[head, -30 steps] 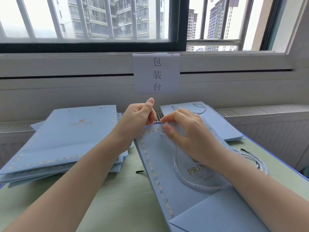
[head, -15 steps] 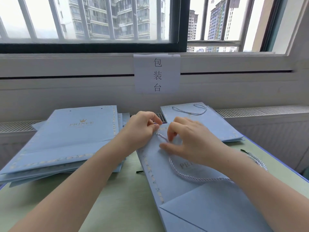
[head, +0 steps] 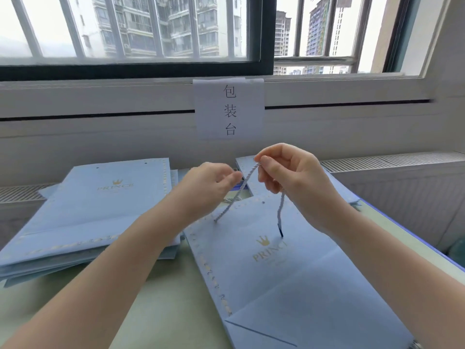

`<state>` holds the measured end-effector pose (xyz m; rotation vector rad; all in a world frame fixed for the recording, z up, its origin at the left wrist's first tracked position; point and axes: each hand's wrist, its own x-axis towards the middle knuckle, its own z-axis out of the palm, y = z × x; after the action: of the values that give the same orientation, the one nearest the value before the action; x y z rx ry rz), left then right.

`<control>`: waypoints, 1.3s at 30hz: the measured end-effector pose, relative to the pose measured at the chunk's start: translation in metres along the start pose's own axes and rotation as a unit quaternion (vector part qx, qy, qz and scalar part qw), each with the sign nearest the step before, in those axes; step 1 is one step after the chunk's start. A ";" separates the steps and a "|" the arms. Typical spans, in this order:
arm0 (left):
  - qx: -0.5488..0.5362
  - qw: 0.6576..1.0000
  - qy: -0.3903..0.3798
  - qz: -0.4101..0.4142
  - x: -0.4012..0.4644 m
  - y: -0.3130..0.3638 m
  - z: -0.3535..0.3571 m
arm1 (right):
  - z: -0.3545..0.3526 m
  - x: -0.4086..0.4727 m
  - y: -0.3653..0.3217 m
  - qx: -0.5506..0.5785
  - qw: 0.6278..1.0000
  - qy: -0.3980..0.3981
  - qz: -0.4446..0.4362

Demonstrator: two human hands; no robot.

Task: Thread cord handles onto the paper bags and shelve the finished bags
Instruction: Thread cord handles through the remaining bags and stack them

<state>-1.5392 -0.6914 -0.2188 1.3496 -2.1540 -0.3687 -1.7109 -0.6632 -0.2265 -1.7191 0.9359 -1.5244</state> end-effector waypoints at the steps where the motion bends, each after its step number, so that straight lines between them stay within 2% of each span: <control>1: -0.106 0.994 -0.005 0.031 -0.002 0.008 -0.003 | 0.000 0.000 0.002 0.006 1.000 0.004 -0.006; 2: -0.186 0.981 -0.018 0.050 -0.005 0.015 -0.005 | -0.001 0.000 0.003 0.008 1.000 0.009 -0.010; 3: -0.220 0.973 -0.024 0.064 -0.007 0.020 -0.007 | -0.001 0.000 0.004 0.004 1.000 0.017 -0.015; 5: -0.210 0.974 0.000 0.080 -0.008 0.023 -0.006 | -0.004 0.002 0.007 -0.034 0.998 0.034 -0.028; 7: -0.220 0.971 0.061 0.075 -0.006 0.020 -0.006 | -0.007 0.003 0.011 -0.144 0.987 0.044 -0.057; 9: -0.270 0.955 0.110 0.060 -0.003 0.015 -0.010 | -0.008 0.003 0.018 -0.273 0.959 0.025 -0.074; 12: -0.324 0.932 0.147 0.066 -0.003 0.012 -0.015 | -0.007 0.000 0.030 -0.454 0.884 -0.013 -0.113; 14: -0.350 0.925 0.132 0.068 -0.004 0.013 -0.015 | -0.005 -0.002 0.037 -0.523 0.840 -0.025 -0.144; 17: -0.353 0.933 0.044 0.046 -0.005 0.014 -0.012 | -0.006 -0.003 0.037 -0.561 0.824 -0.012 -0.077; 18: -0.335 0.942 0.009 0.037 -0.005 0.012 -0.009 | -0.008 -0.003 0.037 -0.553 0.832 -0.001 -0.041; 21: -0.237 0.970 -0.054 0.002 -0.002 0.004 0.006 | -0.011 0.000 0.038 -0.437 0.899 0.028 0.009; 23: -0.145 0.988 -0.047 -0.010 0.001 -0.005 0.018 | -0.011 0.001 0.037 -0.341 0.939 0.037 0.031; 25: -0.099 0.995 -0.014 -0.003 0.002 -0.012 0.026 | -0.010 0.003 0.034 -0.203 0.975 0.045 0.082; 27: -0.084 0.996 0.003 -0.005 0.001 -0.016 0.029 | -0.009 0.003 0.031 -0.078 0.987 0.059 0.129; 29: -0.080 0.997 -0.002 -0.023 0.001 -0.018 0.032 | -0.009 0.003 0.031 -0.076 0.988 0.063 0.119; 35: -0.056 0.998 0.002 -0.038 0.003 -0.017 0.032 | -0.002 -0.001 0.043 -0.199 0.977 -0.002 0.081; 39: -0.078 0.996 -0.018 -0.043 0.002 -0.010 0.025 | 0.000 -0.002 0.040 -0.242 0.970 0.008 0.017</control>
<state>-1.5475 -0.6993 -0.2433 1.3593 -2.0536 -0.5857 -1.7148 -0.6832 -0.2613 -2.0060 1.4295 -1.3609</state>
